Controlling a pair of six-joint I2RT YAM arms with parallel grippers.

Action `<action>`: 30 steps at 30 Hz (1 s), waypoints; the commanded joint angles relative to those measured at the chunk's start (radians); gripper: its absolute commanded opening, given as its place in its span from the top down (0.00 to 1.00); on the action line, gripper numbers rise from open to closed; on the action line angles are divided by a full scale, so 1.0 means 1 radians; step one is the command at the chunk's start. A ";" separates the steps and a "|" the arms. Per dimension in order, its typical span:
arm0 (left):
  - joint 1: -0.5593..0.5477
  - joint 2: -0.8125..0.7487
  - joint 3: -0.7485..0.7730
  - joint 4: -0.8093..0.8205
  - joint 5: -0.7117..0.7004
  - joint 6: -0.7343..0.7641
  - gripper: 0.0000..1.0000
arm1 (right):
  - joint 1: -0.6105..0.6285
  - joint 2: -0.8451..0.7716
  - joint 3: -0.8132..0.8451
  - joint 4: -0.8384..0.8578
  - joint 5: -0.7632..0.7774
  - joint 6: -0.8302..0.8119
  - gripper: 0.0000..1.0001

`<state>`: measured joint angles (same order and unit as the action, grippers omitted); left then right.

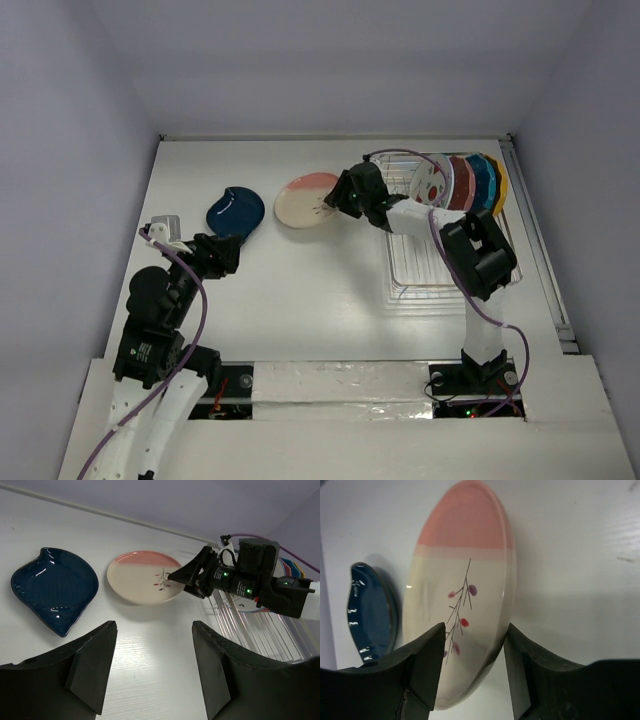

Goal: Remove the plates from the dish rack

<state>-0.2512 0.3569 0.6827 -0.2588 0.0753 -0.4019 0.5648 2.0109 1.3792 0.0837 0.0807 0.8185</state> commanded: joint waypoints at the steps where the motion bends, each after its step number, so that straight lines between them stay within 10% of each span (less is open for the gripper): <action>1: 0.006 -0.004 -0.002 0.049 0.012 0.006 0.41 | 0.014 -0.020 -0.012 0.111 -0.009 0.024 0.44; 14: 0.006 -0.009 -0.003 0.050 0.018 0.006 0.41 | 0.014 0.020 0.095 -0.127 -0.032 -0.059 0.18; 25: 0.006 -0.021 0.000 0.047 0.012 0.006 0.41 | 0.014 -0.017 0.107 -0.183 -0.073 -0.145 0.15; 27: 0.006 -0.019 -0.002 0.047 0.012 0.008 0.41 | 0.014 -0.073 0.097 -0.174 -0.073 -0.162 0.21; 30: 0.006 -0.016 -0.002 0.047 0.012 0.006 0.41 | 0.035 -0.186 0.081 -0.157 -0.111 -0.217 0.66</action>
<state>-0.2512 0.3435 0.6823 -0.2588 0.0784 -0.4019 0.5755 1.9884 1.4391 -0.1066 0.0055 0.6655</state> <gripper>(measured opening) 0.586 0.431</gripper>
